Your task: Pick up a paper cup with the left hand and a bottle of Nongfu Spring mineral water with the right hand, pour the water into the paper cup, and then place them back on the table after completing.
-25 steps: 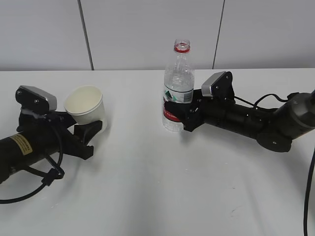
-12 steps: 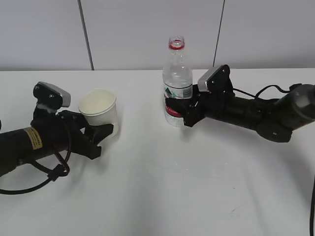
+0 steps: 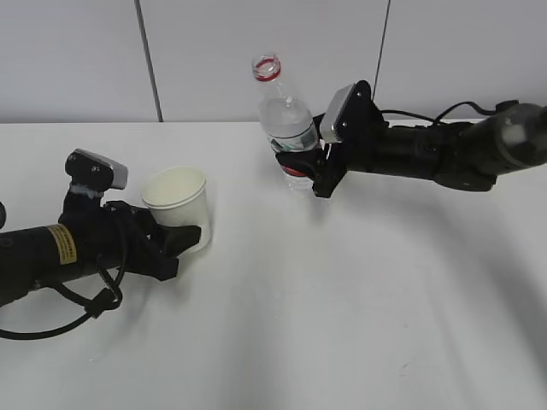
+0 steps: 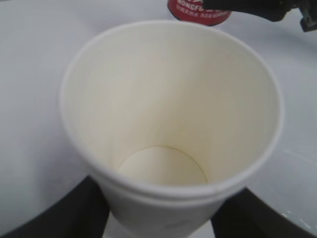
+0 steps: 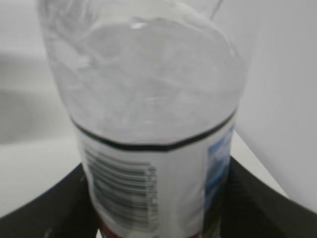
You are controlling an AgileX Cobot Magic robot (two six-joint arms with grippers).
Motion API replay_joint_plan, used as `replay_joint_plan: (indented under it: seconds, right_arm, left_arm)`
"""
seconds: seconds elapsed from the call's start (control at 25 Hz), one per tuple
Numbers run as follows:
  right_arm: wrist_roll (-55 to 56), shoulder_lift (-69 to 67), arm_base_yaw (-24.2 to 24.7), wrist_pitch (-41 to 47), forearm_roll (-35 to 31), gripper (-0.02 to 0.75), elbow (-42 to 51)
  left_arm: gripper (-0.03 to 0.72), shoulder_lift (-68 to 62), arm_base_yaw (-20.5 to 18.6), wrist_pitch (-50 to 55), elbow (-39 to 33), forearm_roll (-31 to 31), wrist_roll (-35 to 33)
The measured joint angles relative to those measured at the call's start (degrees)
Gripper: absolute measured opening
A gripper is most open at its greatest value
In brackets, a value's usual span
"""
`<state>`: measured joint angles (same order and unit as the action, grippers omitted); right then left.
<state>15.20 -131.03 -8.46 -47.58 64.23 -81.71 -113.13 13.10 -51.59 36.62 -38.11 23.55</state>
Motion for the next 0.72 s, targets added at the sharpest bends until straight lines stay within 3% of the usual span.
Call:
replay_joint_plan:
  seconds: [0.28, 0.72]
  right_arm:
    - [-0.2, 0.0, -4.7, 9.9, 5.1, 0.446, -6.2]
    - [-11.6, 0.0, -6.8, 15.5, 7.9, 0.445, -7.8]
  left_arm:
    - [0.375, 0.0, 0.0, 6.0, 4.9, -7.0, 7.1]
    - [0.372, 2.4, 0.0, 9.5, 7.5, -9.0, 7.9]
